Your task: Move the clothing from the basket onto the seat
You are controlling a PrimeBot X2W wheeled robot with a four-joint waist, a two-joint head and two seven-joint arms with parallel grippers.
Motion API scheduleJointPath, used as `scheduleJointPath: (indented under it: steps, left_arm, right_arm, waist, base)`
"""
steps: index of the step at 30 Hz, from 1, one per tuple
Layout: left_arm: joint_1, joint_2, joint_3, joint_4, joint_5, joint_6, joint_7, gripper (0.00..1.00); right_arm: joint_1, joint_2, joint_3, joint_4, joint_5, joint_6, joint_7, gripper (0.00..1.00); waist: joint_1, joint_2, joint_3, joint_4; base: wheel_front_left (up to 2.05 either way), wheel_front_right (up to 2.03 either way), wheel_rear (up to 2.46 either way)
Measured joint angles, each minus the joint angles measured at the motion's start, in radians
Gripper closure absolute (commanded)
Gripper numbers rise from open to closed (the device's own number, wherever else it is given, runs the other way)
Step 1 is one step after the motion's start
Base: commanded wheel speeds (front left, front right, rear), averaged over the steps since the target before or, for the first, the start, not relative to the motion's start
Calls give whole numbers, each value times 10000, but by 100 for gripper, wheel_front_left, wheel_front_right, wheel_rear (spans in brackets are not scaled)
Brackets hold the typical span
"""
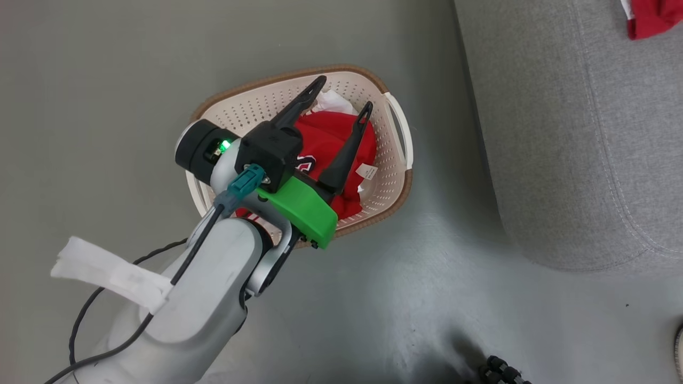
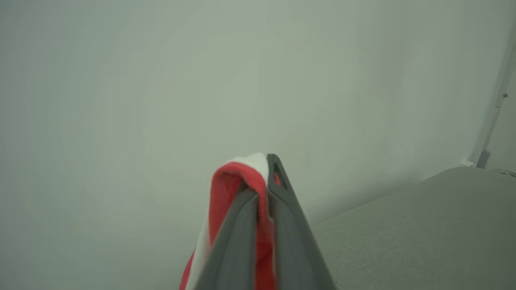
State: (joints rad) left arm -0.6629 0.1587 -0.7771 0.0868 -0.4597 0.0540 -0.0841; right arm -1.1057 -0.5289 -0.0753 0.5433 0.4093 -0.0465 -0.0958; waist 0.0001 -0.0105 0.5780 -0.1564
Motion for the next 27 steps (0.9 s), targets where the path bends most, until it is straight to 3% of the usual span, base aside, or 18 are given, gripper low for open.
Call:
scheduleJointPath:
  steps: [10,20,23,24,27]
  left_arm:
    - [-31,144,-46,-144,73,92,217,0]
    - [-31,217,-86,-136,73,92,226,0]
    - [-28,288,-56,-77,73,92,209,0]
    - [-25,307,-54,-46,71,92,201,0]
    - [-13,322,-33,13,67,92,169,0]
  right_arm:
    - [887,1177,153,1542,127,-159,-629,100]
    - [1523,1755,439,2725,17,-159,-1158,100]
    - [1568,1994,614,2968,-29,-111,-1256,44]
    - [1610,2048,635,3051,-48,-63,-1312,0]
    - [1756,2150,560,3206,-17,58,-1411,0]
  waist:
    - [0,0,468,-74]
    - [0,0,526,-171]
    - [0,0,466,-222]
    - [-1,0,437,-240]
    - [-1,0,326,-291]
  base:
    - [0,0,0]
    - [0,0,0]
    - [0,0,0]
    - [0,0,0]
    - [0,0,0]
